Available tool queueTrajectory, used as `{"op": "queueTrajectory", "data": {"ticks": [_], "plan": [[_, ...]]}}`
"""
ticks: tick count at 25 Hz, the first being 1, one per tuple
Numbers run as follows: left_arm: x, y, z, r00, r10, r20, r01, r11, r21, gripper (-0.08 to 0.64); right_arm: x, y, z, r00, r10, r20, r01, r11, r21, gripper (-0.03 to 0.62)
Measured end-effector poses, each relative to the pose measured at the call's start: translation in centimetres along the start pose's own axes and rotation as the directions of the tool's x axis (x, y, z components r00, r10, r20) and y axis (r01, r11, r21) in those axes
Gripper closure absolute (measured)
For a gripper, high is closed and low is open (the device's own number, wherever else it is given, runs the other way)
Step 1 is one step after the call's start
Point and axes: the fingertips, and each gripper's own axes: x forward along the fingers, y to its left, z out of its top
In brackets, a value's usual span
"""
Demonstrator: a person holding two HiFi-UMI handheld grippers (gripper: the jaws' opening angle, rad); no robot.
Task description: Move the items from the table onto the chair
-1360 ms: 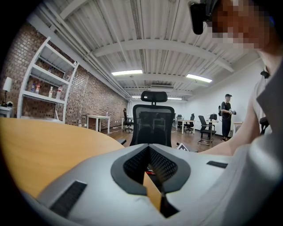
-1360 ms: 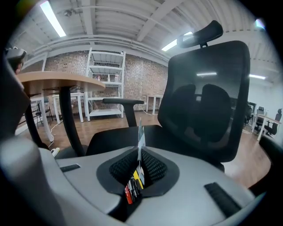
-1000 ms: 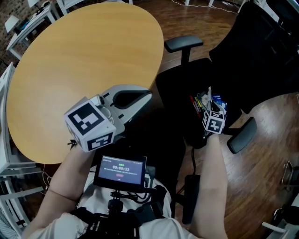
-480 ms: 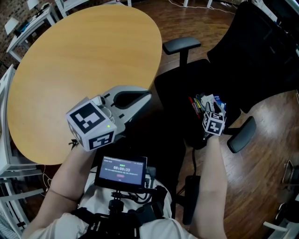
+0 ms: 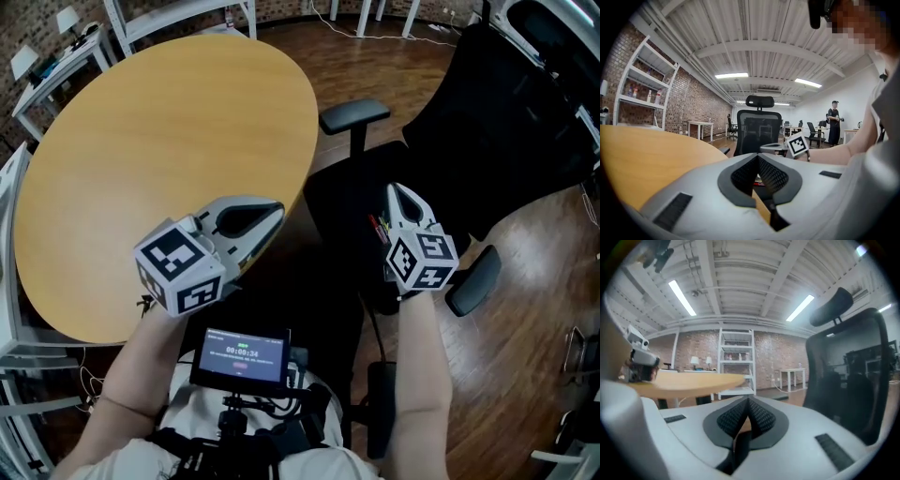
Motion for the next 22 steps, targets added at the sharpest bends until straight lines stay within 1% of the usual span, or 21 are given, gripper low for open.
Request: {"op": "queueTrajectory", "data": {"ticks": [2,3,5,8,11,12,14,17,22], "plan": [[-0.9,0.2,-0.1,1.0,0.021,0.007,-0.021,1.0,-0.001,0.554,0.0,4.3,4.2,0.991,0.117,0.059,-0.117,0.993,-0.006,0.588],[-1.3,0.4,-0.1,1.0,0.028,0.01,-0.028,1.0,-0.001,0.554,-0.1,6.6,6.0,0.981,0.177,0.078,-0.176,0.984,-0.012,0.588],[-2.1,0.6,-0.2,0.999,0.036,0.015,-0.036,0.999,-0.001,0.554,-0.5,11.5,8.8,0.953,0.289,0.095,-0.286,0.957,-0.037,0.587],[-3.9,1.6,-0.3,0.997,0.07,0.019,-0.069,0.998,-0.008,0.554,-0.6,18.5,11.1,0.897,0.434,0.088,-0.43,0.901,-0.067,0.587],[-6.5,3.2,-0.6,0.99,0.137,0.021,-0.136,0.99,-0.018,0.554,0.1,24.3,12.1,0.821,0.564,0.087,-0.563,0.826,-0.038,0.588],[-7.4,3.7,-0.8,0.987,0.158,0.02,-0.158,0.987,-0.021,0.554,0.5,26.0,12.3,0.799,0.596,0.088,-0.596,0.803,-0.03,0.588],[-9.4,4.8,-1.1,0.98,0.198,0.021,-0.198,0.98,-0.028,0.554,1.1,29.0,12.2,0.762,0.642,0.081,-0.642,0.766,-0.03,0.588],[-12.8,6.3,-1.8,0.966,0.256,0.026,-0.255,0.966,-0.041,0.554,2.1,33.1,11.7,0.719,0.692,0.064,-0.691,0.722,-0.034,0.588],[-18.9,8.6,-2.8,0.932,0.362,0.029,-0.359,0.931,-0.062,0.554,3.4,39.7,10.9,0.643,0.765,0.033,-0.765,0.643,-0.028,0.588]]}}
